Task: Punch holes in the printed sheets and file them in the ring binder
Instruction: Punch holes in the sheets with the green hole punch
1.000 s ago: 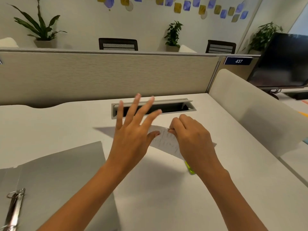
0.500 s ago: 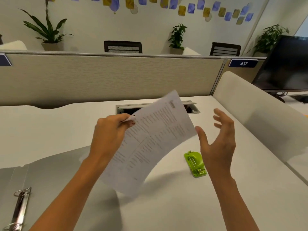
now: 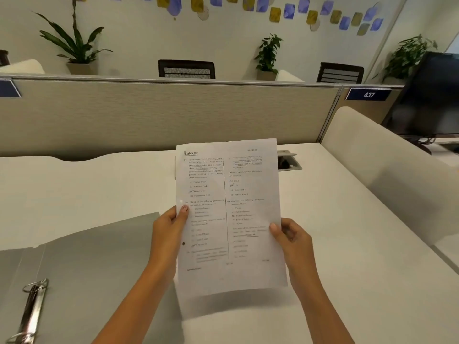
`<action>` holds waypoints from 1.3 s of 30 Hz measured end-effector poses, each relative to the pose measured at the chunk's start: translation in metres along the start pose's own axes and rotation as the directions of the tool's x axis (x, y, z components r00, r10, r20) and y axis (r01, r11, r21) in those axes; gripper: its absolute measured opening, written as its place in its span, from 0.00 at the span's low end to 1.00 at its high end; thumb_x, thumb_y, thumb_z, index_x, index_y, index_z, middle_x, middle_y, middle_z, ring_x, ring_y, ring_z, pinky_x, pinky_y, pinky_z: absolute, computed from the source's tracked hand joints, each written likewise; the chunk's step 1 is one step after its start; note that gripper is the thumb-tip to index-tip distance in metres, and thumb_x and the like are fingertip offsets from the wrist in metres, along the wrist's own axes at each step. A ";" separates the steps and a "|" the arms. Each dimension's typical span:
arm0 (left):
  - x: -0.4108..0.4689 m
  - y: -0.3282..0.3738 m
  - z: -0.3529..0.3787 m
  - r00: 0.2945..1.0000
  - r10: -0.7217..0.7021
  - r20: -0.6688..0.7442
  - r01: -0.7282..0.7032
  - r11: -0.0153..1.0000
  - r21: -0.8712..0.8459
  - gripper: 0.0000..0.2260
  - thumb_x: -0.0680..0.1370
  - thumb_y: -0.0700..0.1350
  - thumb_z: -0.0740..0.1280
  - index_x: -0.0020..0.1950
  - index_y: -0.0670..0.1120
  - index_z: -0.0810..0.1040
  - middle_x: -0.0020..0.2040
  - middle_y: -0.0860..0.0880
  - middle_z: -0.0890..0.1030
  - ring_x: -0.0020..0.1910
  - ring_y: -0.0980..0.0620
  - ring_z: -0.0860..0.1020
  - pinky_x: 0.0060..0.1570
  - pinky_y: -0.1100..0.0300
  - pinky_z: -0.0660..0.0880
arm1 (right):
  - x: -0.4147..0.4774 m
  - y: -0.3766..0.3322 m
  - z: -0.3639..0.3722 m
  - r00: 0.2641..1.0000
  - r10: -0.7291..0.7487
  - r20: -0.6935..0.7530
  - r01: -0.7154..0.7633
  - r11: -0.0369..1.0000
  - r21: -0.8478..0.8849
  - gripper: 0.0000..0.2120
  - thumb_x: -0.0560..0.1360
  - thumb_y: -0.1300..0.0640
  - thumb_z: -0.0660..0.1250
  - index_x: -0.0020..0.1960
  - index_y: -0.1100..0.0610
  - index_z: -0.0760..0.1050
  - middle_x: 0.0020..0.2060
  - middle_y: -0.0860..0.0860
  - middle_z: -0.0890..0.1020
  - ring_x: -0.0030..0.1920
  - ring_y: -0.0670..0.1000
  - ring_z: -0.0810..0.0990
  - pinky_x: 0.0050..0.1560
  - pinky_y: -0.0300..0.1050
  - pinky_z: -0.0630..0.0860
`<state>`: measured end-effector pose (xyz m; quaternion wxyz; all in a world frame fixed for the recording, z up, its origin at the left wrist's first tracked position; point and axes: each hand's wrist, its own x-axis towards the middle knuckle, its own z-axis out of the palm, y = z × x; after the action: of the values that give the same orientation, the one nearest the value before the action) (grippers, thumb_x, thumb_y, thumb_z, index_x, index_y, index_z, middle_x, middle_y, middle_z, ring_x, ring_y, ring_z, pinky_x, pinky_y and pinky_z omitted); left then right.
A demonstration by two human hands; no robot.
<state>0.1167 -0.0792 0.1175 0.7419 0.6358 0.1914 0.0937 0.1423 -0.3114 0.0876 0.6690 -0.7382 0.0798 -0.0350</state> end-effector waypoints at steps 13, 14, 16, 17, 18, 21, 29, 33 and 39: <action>0.007 -0.061 -0.003 0.996 -0.005 -0.089 0.047 0.882 0.468 0.02 0.76 0.42 0.70 0.43 0.47 0.82 0.38 0.50 0.84 0.37 0.51 0.83 0.44 0.56 0.81 | 0.007 0.041 -0.001 0.980 -0.055 -0.191 -0.033 0.903 -0.429 0.10 0.76 0.60 0.69 0.55 0.61 0.79 0.45 0.52 0.81 0.44 0.50 0.79 0.37 0.30 0.67; 0.007 -0.066 -0.003 0.996 -0.018 -0.088 0.058 0.877 0.478 0.03 0.75 0.41 0.71 0.41 0.47 0.81 0.37 0.50 0.84 0.37 0.51 0.83 0.44 0.56 0.81 | 0.005 0.046 0.001 0.980 -0.062 -0.191 -0.031 0.893 -0.448 0.10 0.76 0.61 0.68 0.57 0.62 0.78 0.46 0.54 0.81 0.44 0.50 0.77 0.38 0.31 0.67; 0.007 -0.076 -0.002 0.995 -0.034 -0.092 0.074 0.870 0.488 0.04 0.74 0.41 0.72 0.40 0.47 0.80 0.36 0.49 0.84 0.37 0.51 0.83 0.43 0.55 0.81 | 0.002 0.055 0.004 0.977 -0.086 -0.193 -0.023 0.865 -0.501 0.12 0.77 0.62 0.67 0.59 0.62 0.77 0.49 0.57 0.81 0.45 0.50 0.75 0.44 0.36 0.68; 0.008 -0.080 -0.001 0.995 -0.037 -0.094 0.079 0.867 0.493 0.03 0.74 0.41 0.72 0.41 0.47 0.81 0.36 0.49 0.84 0.36 0.51 0.83 0.42 0.54 0.82 | 0.001 0.059 0.006 0.976 -0.099 -0.194 -0.017 0.853 -0.522 0.12 0.77 0.62 0.66 0.60 0.62 0.77 0.50 0.58 0.81 0.46 0.50 0.76 0.46 0.38 0.68; 0.009 -0.084 -0.001 0.995 -0.033 -0.094 0.076 0.862 0.501 0.02 0.73 0.41 0.73 0.43 0.45 0.81 0.36 0.49 0.84 0.36 0.51 0.83 0.42 0.53 0.82 | 0.000 0.064 0.007 0.974 -0.112 -0.197 -0.012 0.844 -0.536 0.12 0.77 0.63 0.66 0.60 0.61 0.76 0.51 0.58 0.81 0.47 0.52 0.77 0.47 0.39 0.68; 0.012 -0.092 0.000 0.996 -0.012 -0.088 0.057 0.848 0.527 0.04 0.72 0.41 0.74 0.45 0.43 0.81 0.37 0.49 0.83 0.36 0.51 0.83 0.41 0.51 0.82 | -0.001 0.074 0.011 0.966 -0.157 -0.205 0.010 0.815 -0.579 0.14 0.77 0.66 0.64 0.62 0.60 0.75 0.54 0.57 0.81 0.53 0.55 0.79 0.49 0.40 0.70; 0.011 -0.103 0.002 0.994 0.057 -0.096 0.005 0.837 0.547 0.07 0.72 0.41 0.74 0.48 0.44 0.80 0.38 0.50 0.82 0.37 0.50 0.82 0.39 0.51 0.82 | -0.003 0.096 0.013 0.936 -0.301 -0.181 0.077 0.677 -0.732 0.14 0.73 0.70 0.67 0.58 0.62 0.76 0.52 0.57 0.81 0.52 0.57 0.78 0.49 0.46 0.74; 0.008 -0.105 0.003 0.977 0.199 -0.079 -0.097 0.740 0.665 0.09 0.73 0.42 0.73 0.52 0.42 0.82 0.36 0.56 0.78 0.36 0.57 0.78 0.38 0.62 0.77 | -0.004 0.101 0.013 0.912 -0.381 -0.153 0.118 0.599 -0.792 0.12 0.71 0.70 0.70 0.54 0.63 0.78 0.47 0.57 0.80 0.46 0.57 0.78 0.44 0.47 0.77; 0.003 -0.110 0.007 0.959 0.282 -0.030 -0.142 0.567 0.811 0.19 0.76 0.48 0.69 0.66 0.44 0.74 0.58 0.47 0.80 0.55 0.48 0.78 0.51 0.55 0.76 | -0.007 0.094 0.016 0.894 -0.426 -0.139 0.052 0.406 -0.912 0.16 0.65 0.69 0.75 0.52 0.61 0.81 0.46 0.57 0.81 0.45 0.58 0.78 0.40 0.49 0.78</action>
<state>0.1105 -0.1039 0.0106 0.3424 0.9096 0.1923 0.1354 0.1309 -0.3033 -0.0071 0.1414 -0.9614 0.0952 -0.2158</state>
